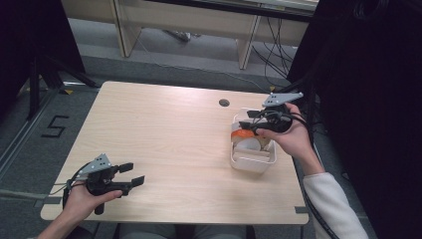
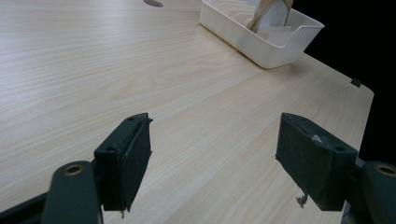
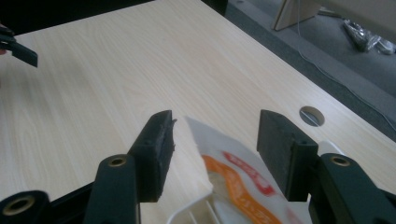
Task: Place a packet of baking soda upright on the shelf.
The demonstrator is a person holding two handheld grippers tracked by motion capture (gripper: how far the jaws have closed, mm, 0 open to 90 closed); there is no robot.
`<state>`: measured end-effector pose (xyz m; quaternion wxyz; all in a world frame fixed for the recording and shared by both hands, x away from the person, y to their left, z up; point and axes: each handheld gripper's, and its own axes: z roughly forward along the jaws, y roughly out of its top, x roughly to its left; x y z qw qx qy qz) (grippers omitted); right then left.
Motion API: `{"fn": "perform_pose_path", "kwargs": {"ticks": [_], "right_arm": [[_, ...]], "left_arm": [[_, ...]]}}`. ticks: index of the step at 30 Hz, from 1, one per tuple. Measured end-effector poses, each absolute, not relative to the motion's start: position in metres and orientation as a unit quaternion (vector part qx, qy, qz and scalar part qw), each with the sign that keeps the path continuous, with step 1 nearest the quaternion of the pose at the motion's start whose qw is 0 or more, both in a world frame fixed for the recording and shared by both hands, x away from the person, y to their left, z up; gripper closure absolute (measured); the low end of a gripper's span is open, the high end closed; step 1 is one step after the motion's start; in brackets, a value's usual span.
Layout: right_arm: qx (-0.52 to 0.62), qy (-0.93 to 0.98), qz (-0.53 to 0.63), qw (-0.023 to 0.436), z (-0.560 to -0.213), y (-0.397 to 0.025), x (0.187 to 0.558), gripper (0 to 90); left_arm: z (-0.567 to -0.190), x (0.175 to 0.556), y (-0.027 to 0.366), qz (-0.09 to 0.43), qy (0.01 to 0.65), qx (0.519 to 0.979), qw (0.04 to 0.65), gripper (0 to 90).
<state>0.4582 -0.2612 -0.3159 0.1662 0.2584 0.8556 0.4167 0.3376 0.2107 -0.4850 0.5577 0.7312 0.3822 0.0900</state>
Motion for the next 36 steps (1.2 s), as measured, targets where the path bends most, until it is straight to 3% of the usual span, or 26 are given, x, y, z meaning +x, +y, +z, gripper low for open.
{"fn": "perform_pose_path", "kwargs": {"ticks": [11,28,34,36], "right_arm": [[0.218,0.860,0.434,0.157,-0.358,-0.232,0.419,48.1],[0.221,0.877,0.414,0.102,-0.439,-0.216,0.384,47.7],[0.242,0.869,0.411,0.132,-0.456,-0.223,0.378,48.3],[0.262,0.866,0.409,0.117,-0.460,-0.226,0.377,47.7]], "left_arm": [[-0.485,0.337,0.211,0.094,0.382,0.735,0.553,25.5],[-0.485,0.337,0.210,0.097,0.377,0.737,0.552,25.4],[-0.486,0.337,0.209,0.092,0.373,0.743,0.548,25.4],[-0.486,0.337,0.210,0.093,0.368,0.746,0.548,25.4]]}}
